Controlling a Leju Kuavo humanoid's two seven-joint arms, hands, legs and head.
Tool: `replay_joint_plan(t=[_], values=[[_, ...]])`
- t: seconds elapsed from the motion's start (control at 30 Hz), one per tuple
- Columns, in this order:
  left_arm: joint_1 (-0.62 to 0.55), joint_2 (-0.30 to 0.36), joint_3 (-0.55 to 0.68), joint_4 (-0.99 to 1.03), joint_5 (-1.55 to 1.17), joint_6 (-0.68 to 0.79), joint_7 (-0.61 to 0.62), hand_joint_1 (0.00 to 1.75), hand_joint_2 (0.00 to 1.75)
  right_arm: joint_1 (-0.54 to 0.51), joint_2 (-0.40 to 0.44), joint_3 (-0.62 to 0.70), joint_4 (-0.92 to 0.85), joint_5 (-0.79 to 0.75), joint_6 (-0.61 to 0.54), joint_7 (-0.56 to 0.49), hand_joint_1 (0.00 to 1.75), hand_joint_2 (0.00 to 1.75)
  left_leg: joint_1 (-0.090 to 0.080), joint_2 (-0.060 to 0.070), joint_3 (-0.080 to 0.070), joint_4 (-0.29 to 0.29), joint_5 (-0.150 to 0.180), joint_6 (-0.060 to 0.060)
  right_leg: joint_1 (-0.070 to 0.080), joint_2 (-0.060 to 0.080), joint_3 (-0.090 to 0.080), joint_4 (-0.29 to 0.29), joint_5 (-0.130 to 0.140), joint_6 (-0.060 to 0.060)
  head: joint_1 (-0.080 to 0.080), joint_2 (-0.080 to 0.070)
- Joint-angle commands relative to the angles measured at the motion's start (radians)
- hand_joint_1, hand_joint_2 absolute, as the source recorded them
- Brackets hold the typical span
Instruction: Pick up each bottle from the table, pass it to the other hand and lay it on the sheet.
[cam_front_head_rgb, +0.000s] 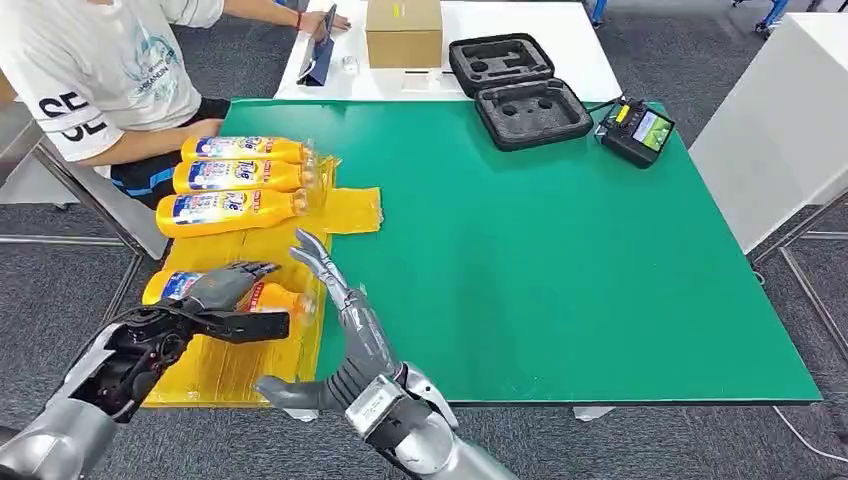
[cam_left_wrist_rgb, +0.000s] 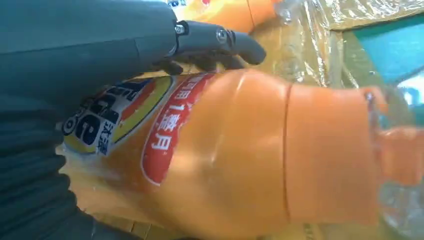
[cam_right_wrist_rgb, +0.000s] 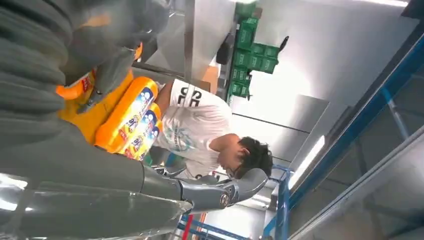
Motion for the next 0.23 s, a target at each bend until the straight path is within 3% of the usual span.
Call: replay_joint_plan(t=[0.03, 0.23], values=[[0.001, -0.031, 0.006, 0.078, 0.007, -0.019, 0.003, 0.0, 0.0, -0.038, -0.009, 0.018, 0.07, -0.006, -0.005, 0.002, 0.0, 1.75, 0.0, 0.0, 0.005, -0.002, -0.001, 0.0, 0.0, 0.001, 0.004, -0.001, -0.001, 0.0, 0.0, 0.0], [0.011, -0.026, 0.034, 0.076, 0.127, -0.128, -0.026, 0.0, 0.0, -0.042, -0.011, 0.014, 0.091, 0.0, -0.012, 0.002, 0.0, 1.75, 0.0, 0.001, 0.007, -0.003, -0.001, 0.0, -0.001, 0.002, 0.006, -0.002, -0.001, 0.0, 0.0, 0.0]])
